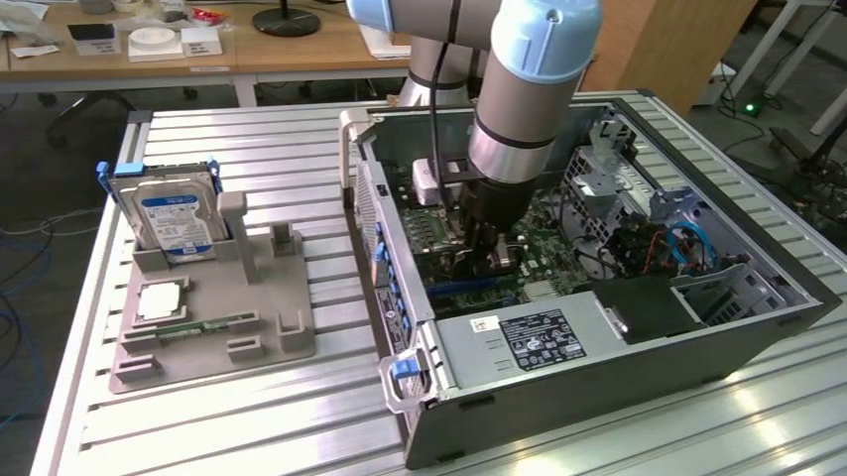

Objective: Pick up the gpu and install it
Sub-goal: 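Insert the gpu into the slot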

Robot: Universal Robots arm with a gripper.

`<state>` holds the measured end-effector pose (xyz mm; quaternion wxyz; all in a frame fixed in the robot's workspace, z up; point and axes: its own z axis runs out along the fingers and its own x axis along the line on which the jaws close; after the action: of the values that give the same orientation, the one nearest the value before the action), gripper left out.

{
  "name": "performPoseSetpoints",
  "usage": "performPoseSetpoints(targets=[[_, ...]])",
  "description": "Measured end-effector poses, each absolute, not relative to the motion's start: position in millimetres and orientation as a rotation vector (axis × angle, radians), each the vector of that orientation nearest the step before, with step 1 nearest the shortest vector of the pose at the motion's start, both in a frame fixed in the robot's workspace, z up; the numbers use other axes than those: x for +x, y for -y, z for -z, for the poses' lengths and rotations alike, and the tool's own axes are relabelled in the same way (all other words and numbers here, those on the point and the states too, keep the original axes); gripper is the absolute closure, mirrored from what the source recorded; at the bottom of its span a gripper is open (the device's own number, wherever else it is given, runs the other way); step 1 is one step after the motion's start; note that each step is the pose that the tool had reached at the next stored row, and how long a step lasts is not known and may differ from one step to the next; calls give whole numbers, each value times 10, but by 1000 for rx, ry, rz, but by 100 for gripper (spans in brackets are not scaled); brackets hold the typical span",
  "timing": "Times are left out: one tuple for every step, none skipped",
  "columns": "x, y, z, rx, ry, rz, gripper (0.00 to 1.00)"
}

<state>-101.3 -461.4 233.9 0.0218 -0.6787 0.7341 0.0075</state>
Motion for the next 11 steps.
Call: performPoseSetpoints(targets=[[-1021, 4615, -2339, -2103, -2275, -23, 73], [-1026, 4614, -2339, -2103, -2275, -23, 73], [-1027, 4614, -2339, -2103, -2275, -23, 73], [-1027, 4614, -2339, -2104, -2274, -24, 73], [-1029, 4614, -2338, -2104, -2274, -23, 73], [-1029, 4614, -2338, -2104, -2274, -23, 73], [-1029, 4615, -2338, -2104, -2274, -23, 73], [-1029, 4615, -2338, -2104, -2274, -23, 73], [-1029, 4615, -2337, -2104, -2274, -23, 73], [-1029, 4615, -2336, -2104, -2274, -23, 73], [-1029, 4615, -2334, -2105, -2273, -23, 73]])
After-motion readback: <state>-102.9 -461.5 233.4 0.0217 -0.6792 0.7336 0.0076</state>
